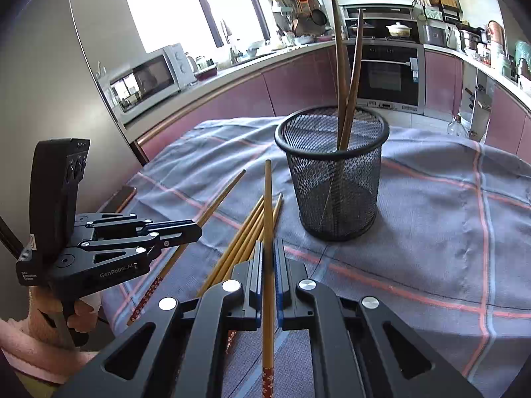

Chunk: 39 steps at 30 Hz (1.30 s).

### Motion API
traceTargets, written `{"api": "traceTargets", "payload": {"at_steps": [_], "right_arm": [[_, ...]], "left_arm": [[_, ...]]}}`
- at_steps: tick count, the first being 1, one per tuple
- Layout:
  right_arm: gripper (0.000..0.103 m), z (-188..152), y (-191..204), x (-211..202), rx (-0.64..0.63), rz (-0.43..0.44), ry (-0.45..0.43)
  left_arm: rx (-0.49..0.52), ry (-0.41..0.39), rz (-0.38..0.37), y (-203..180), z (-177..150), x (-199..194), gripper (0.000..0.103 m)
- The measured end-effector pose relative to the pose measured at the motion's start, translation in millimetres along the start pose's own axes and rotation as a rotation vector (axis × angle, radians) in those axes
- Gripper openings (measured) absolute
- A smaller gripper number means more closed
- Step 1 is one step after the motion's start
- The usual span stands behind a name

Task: Organize utensils
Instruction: 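Close the right gripper on a chopstick while the left gripper grasps another, then lift both chopsticks upright and lower them into the mesh cup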

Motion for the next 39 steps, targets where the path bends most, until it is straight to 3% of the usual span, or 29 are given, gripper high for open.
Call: {"api": "traceTargets", "payload": {"at_steps": [22,39], "right_arm": [[0.005,65,-6,-57,0.010,0.016,-0.233],[0.005,123,-11,-91,-0.063,-0.024,-0.380]], "left_arm": [[-0.008,-0.213,-0.187,-30,69,-87,0.008],[0.020,-0.352,-0.230,-59,139,-113,0.008]]}}
Point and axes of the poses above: each gripper's, at about its wrist camera, not at the fingertips, and x roughly the way its jaws point, y to its left, z to its top, the point moved 9 cm from there along x, roughly the way its jaws point, and after that the axes turned 8 degrees about -y, right-handed, at the moved point
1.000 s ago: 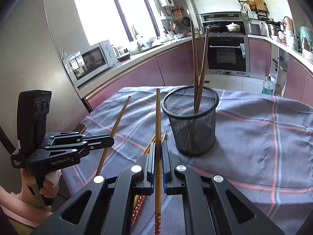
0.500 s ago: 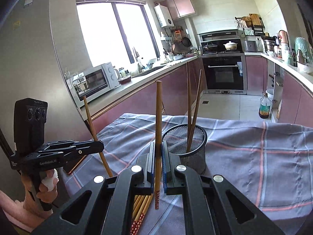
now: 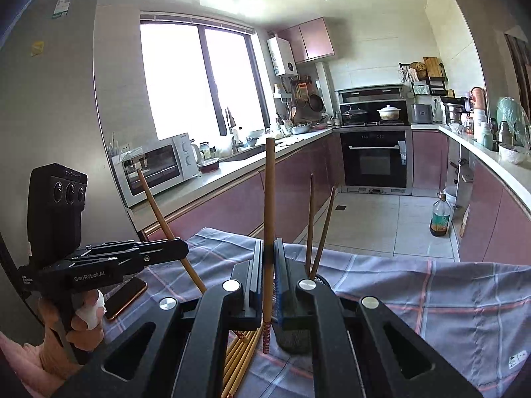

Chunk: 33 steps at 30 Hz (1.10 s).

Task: Organize utensils
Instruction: 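Lift both chopsticks upright and lower them into the mesh cup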

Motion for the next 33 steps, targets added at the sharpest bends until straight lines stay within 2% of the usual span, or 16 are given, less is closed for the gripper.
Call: {"api": "traceTargets", "payload": {"at_steps": [8,15,27,33], "right_arm": [[0.005,31,-10,1,-0.020,-0.028,-0.060],[0.005,34,-19,17,-0.016,-0.048,-0.060],[0.005,2,-30,48,-0.018,-0.074,0.052],[0.005,-12,-33,60,-0.015,-0.073,0.114]], "left_arm": [[-0.004,-0.037,-0.005,-6,34,14,0.008],[-0.001,-0.055,0.016,-6,50,32,0.008],[0.026,0.073,0.062,3,18,83,0.008],[0.030,0.137,0.058,10,-3,100,0.008]]}}
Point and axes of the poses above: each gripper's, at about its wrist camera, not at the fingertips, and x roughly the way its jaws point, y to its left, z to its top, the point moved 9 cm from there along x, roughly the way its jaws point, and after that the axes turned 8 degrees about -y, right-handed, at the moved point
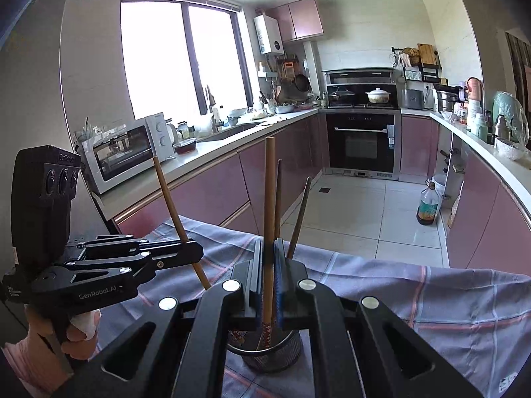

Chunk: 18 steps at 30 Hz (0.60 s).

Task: Organize utensils
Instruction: 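Lift both chopsticks upright and lower them into the mesh cup, then open both grippers to release the chopsticks inside the cup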

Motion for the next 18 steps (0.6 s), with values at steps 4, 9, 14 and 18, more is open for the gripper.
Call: {"api": "traceTargets", "payload": {"at_steps": [4,9,14,18], "right_arm": [[0.005,-8,0,5,0.004,0.000,0.034],[0.005,-14,-4,16,0.015,-0.004,0.079],[0.005,-20,-9,26,0.025,-0.017,0.104],[0.006,-19,-14,32,0.042,-0.026,0.112]], "left_arm": [[0.009,0.034,0.002,3,-7,6,0.008],[0.005,0.073,-0.010,4,-12,17,0.008],[-0.003,0.104,-0.019,9,-17,29,0.008],[-0.015,0.115,-0.015,15,-19,38,0.008]]}}
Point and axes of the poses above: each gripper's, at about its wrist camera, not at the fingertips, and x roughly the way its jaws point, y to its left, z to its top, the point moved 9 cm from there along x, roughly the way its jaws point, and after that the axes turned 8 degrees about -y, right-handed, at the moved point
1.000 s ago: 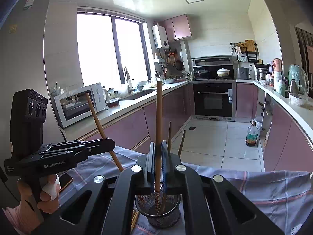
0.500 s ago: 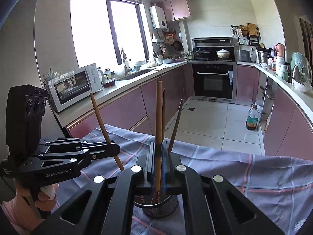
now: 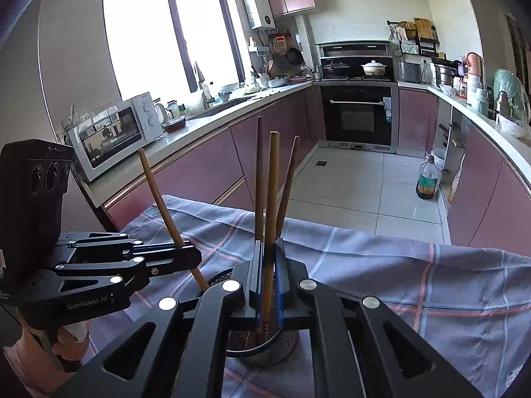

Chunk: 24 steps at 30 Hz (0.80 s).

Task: Organize utensils
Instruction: 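Open both grippers to release the chopsticks inside the cup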

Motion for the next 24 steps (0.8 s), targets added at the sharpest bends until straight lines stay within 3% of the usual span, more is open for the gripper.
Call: {"api": "traceTargets", "payload": {"at_steps": [9,13,17,24], "right_arm": [[0.008,-2,-6,6,0.029,-0.006,-0.001],[0.010,-3,-5,5,0.030,-0.004,-0.001],[0.016,-4,-1,1,0.021,0.000,-0.009],[0.018,-12,3,-8,0.014,0.005,-0.007]], "left_arm": [[0.004,-0.003,0.044,7,-3,12,0.008],[0.003,-0.012,0.059,9,-5,13,0.016],[-0.005,-0.027,0.068,13,-6,9,0.031],[0.006,-0.054,0.120,21,-18,-3,0.042]]}}
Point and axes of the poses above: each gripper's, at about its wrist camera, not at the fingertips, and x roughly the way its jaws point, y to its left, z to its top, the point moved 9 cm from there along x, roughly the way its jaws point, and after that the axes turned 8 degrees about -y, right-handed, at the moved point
